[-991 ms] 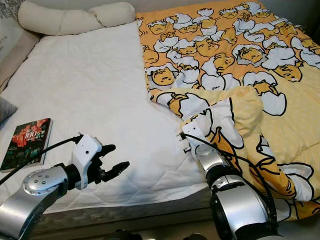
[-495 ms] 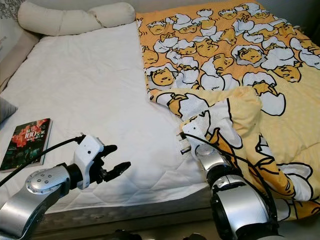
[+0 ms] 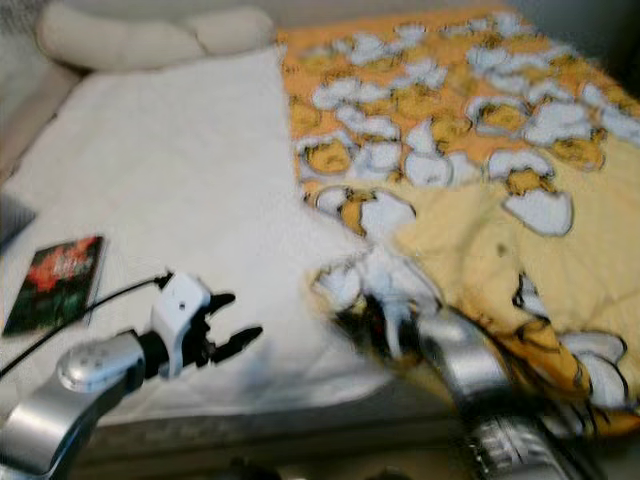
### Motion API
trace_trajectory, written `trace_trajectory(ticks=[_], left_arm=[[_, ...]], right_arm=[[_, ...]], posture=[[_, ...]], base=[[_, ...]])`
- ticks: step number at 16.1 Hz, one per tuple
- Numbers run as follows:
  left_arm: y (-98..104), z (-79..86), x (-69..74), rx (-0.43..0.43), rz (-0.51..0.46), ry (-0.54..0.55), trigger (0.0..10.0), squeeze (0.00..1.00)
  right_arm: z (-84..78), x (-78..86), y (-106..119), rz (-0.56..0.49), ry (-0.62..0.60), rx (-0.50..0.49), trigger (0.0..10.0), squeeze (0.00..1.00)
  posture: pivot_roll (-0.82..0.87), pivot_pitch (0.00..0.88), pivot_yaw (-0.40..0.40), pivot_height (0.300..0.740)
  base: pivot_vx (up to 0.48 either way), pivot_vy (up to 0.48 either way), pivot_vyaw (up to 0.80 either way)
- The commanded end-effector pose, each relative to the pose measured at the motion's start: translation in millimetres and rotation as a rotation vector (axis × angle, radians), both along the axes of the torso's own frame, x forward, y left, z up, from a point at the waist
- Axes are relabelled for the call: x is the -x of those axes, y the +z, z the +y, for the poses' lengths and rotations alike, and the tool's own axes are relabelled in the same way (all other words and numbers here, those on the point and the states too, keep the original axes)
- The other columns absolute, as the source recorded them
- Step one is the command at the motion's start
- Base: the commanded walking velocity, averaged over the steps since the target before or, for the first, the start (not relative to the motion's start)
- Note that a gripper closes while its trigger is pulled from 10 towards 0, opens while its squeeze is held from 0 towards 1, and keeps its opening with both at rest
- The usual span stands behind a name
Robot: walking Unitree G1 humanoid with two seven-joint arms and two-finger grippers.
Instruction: Clean up the room
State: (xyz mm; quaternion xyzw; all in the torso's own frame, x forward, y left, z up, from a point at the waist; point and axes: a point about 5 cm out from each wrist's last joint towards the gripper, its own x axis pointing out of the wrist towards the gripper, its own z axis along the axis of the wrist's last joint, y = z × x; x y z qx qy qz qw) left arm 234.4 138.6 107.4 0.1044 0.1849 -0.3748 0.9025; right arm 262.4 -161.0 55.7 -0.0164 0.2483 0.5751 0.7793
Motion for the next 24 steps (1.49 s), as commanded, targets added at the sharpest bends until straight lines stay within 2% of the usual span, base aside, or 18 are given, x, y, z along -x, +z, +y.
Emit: trace_trajectory(ticks=[1, 2, 3, 4, 5, 6, 7, 8, 10, 14, 15, 16, 18, 19, 24], left_arm=[[1, 4.9, -0.9, -0.019, -0.01, 0.007, 10.0, 0.0], [1, 4.6, -0.6, -0.019, -0.009, -0.002, 10.0, 0.0], [1, 3.5, 0.3, -0.017, -0.007, -0.02, 10.0, 0.0], [1, 1.9, 1.3, -0.016, -0.005, -0.029, 10.0, 0.0], [0, 0.1, 1.8, -0.016, -0.004, -0.033, 10.0, 0.0], [0, -1.0, 1.9, -0.017, -0.004, -0.035, 10.0, 0.0], [0, -1.2, 1.6, -0.018, -0.005, -0.036, 10.0, 0.0], [-1, -1.5, 1.1, -0.021, -0.007, -0.036, 10.0, 0.0], [-1, -0.7, -0.4, -0.026, -0.012, -0.033, 10.0, 0.0], [-2, -1.4, -1.5, -0.032, -0.012, -0.037, 10.0, 0.0], [-2, -1.3, -2.5, -0.032, -0.014, -0.035, 10.0, 0.0], [-2, -1.2, -2.7, -0.032, -0.015, -0.035, 10.0, 0.0], [-2, -1.7, -4.3, -0.033, -0.021, -0.033, 10.0, 0.0], [-2, -2.1, -4.6, -0.033, -0.022, -0.034, 10.0, 0.0], [-2, -2.1, -4.6, -0.033, -0.022, -0.034, 10.0, 0.0]], right_arm=[[15.2, 25.3, 13, 0.054, 0.272, -0.071, 0.0, 0.0], [11.4, 38.8, 14, 0.086, 0.357, -0.054, 0.0, 0.0], [3.4, 60.5, 14, 0.151, 0.488, -0.021, 0.0, 0.0], [-4.8, 72.5, 8, 0.194, 0.546, 0.043, 0.0, 0.0], [-10.1, 75.3, -1, 0.176, 0.54, 0.134, 1.8, 0.0], [-12.3, 72.2, -11, 0.156, 0.488, 0.224, 10.0, 0.0], [-12.4, 69.3, -15, 0.132, 0.456, 0.272, 10.0, 0.39], [-11.3, 62.5, -21, 0.123, 0.365, 0.321, 10.0, 1.0], [-10.8, 53.6, -23, 0.129, 0.258, 0.359, 10.0, 1.0], [-11.5, 61.8, -14, 0.156, 0.383, 0.36, 10.0, 1.0], [-6.5, 47.6, -13, 0.098, 0.271, 0.368, 10.0, 1.0], [-5.2, 44.0, -13, 0.085, 0.241, 0.369, 10.0, 1.0], [4.7, 11.1, -14, -0.057, -0.021, 0.403, 10.0, 1.0], [6.2, 4.8, -14, -0.079, -0.078, 0.408, 10.0, 1.0], [6.2, 4.8, -14, -0.079, -0.078, 0.408, 10.0, 1.0]], posture=[[0.01, 0.017, 0.109, 0.74], [0.01, 0.016, 0.11, 0.74], [0.01, 0.016, 0.111, 0.74], [0.01, 0.016, 0.112, 0.74], [0.01, 0.016, 0.112, 0.74], [0.01, 0.016, 0.112, 0.74], [0.01, 0.014, 0.115, 0.74], [0.02, 0.014, 0.114, 0.74], [0.02, 0.014, 0.114, 0.74], [0.01, 0.007, 0.114, 0.74], [0.01, 0.004, 0.113, 0.74], [0.01, 0.004, 0.113, 0.74], [0.0, 0.004, 0.113, 0.74], [0.0, 0.005, 0.113, 0.74], [0.0, 0.005, 0.113, 0.74]], base=[[0.0, 0.0, 0.0], [0.0, 0.0, 0.0], [0.0, 0.0, 0.0], [0.0, 0.0, 0.0], [0.0, 0.0, 0.0], [0.0, 0.0, 0.0], [0.0, 0.0, 0.0], [0.0, 0.0, 0.0], [0.0, 0.0, 0.0], [0.0, 0.0, 0.0], [0.0, 0.0, 0.0], [0.0, 0.0, 0.0], [0.0, 0.0, 0.0], [0.0, 0.0, 0.0], [0.0, 0.0, 0.0]])
